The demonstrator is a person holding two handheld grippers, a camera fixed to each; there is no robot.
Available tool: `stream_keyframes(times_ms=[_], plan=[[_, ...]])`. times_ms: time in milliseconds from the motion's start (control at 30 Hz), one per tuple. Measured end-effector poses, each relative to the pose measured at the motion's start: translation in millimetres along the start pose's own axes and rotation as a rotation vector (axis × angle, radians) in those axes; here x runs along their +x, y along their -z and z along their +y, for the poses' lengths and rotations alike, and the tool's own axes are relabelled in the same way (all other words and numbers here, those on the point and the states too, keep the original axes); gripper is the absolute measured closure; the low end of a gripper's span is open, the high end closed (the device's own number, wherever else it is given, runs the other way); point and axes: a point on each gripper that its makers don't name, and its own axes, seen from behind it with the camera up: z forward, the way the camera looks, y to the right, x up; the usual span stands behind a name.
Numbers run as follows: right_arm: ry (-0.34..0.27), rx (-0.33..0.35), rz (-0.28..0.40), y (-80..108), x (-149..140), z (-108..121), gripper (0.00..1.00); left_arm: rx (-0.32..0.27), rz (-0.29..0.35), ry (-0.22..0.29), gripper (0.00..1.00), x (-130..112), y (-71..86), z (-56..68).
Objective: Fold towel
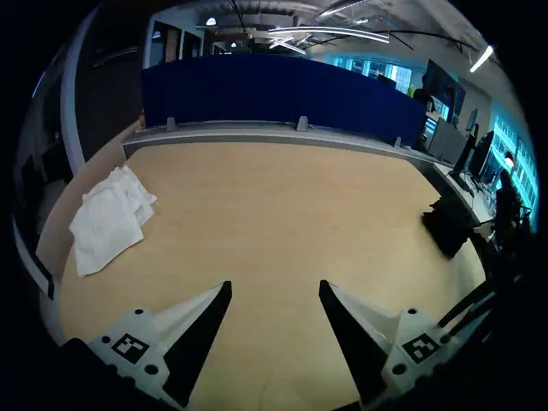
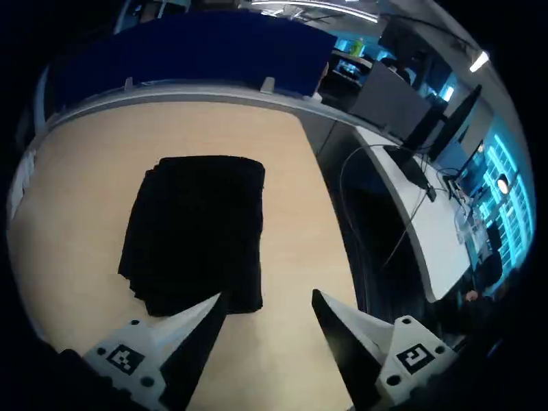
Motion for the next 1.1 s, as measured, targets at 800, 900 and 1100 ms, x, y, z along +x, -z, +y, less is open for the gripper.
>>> stream_keyframes(times_ms=[800, 900, 1100], plan=[[0.041, 0.216, 0.052, -6.8, 29, -76, 0.0, 0.013, 0.0, 0.01, 0.06, 0, -0.9, -5.4], [0.048, 0.224, 0.026, -10.2, 19, -80, 0.0, 0.013, -0.003, 0.01, 0.06, 0, -1.8, -5.5], [0.049, 0.222, -0.023, -22.0, 0, -83, 0.0, 0.017, -0.005, 0.008, 0.06, 0, -3.8, -6.3]])
